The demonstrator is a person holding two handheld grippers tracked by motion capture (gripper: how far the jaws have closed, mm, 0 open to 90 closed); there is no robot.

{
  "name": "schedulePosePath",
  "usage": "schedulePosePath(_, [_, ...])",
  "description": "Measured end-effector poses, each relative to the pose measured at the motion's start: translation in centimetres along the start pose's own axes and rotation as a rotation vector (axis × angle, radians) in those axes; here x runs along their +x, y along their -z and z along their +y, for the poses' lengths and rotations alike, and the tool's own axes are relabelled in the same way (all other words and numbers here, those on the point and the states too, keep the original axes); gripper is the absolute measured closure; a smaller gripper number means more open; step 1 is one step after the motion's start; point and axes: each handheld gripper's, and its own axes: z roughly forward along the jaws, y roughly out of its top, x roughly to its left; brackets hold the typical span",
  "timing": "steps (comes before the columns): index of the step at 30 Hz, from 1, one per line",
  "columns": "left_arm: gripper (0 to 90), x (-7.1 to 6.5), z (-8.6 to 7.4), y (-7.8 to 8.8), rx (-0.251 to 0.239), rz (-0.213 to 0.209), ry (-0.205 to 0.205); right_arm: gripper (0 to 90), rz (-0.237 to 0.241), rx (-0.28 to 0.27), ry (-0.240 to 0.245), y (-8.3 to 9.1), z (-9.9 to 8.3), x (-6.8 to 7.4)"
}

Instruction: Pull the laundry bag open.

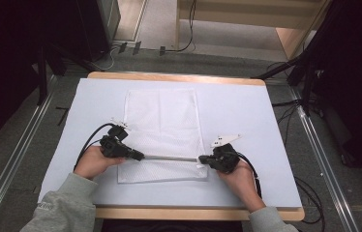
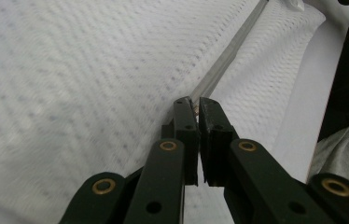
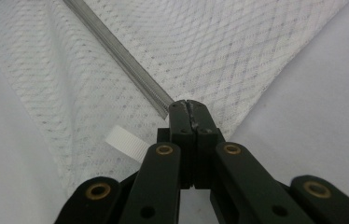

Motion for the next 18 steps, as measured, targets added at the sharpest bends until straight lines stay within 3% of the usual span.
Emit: schedulePosePath(18, [88.1, 1.1, -1.9, 1.9, -0.010, 0.007, 0.035, 90.0, 0.002, 0.007, -0.003, 0.0, 0.1, 0.0])
